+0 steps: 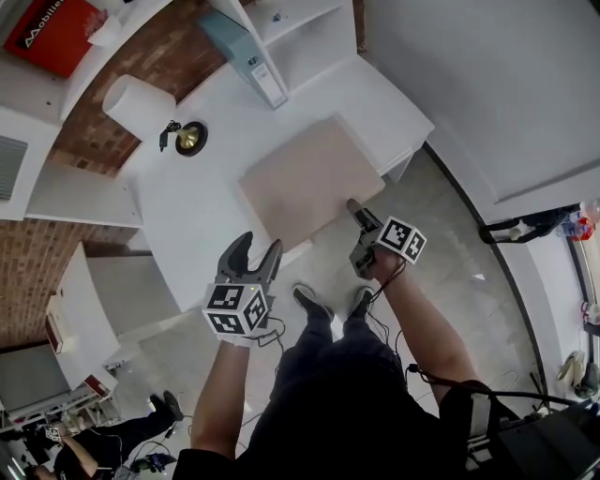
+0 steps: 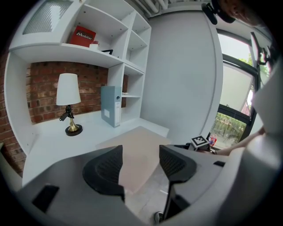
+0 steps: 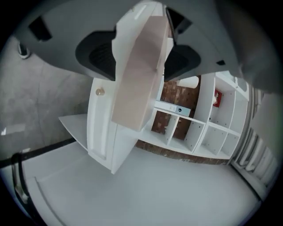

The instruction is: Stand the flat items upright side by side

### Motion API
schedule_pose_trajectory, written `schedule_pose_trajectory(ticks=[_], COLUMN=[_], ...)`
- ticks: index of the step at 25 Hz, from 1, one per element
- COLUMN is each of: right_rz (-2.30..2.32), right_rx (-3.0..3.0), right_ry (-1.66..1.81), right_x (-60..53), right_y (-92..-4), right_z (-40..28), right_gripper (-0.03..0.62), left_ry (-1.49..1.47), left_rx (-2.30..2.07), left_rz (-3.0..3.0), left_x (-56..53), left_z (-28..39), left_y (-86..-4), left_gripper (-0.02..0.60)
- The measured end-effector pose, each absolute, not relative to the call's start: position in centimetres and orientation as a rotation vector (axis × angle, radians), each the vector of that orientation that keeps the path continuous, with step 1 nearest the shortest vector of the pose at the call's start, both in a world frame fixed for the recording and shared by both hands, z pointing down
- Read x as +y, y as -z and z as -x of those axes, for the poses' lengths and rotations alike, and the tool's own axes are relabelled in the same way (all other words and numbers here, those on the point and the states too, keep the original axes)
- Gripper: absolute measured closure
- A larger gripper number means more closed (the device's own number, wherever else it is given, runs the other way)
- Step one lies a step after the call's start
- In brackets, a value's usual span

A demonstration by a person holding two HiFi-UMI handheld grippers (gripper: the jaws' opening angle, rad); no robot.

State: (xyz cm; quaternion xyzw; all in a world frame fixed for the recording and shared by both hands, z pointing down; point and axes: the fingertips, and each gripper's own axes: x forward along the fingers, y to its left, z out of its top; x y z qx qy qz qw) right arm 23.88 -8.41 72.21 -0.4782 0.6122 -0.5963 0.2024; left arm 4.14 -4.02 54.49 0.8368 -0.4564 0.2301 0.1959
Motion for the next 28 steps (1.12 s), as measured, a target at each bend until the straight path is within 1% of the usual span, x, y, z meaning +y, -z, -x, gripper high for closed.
schedule_pose_trajectory(ticks=[6,7,8,11,28], right_rz=[1.268,1.265,1.262,1.261,1.393], right_rx=[1.615,1.614,1.614,1.612,1.575], right_ry=[1.664,1.664,1.665,1.677,1.709], right_x=[-10.7,-11.0,-11.3,-11.6,-8.6], right_y=[-73.4,-73.4,-73.4,-73.3,-70.4], right_z=[-22.8,-22.7,-22.6,-22.3,-22.7], right_gripper=[0.238,0.243,0.265,0.273,0.289], left_ry=[-0.659,-0.657,-0.654,-0.637,-0.553], left_rx=[-1.331,-1.338,-1.344,-1.351,-1.311], left_rz=[-2.281,-2.270,-2.262,-2.256,-2.334], left_x=[-3.3,-3.3,-3.3,-3.5,-4.4], left_z=[-1.3,-0.9,-0.6,-0.1,-3.1], left_y=[-54.9,-55.0,-55.0,-54.9,-51.7], left_gripper=[0.325,0.325,0.325,0.324,0.324])
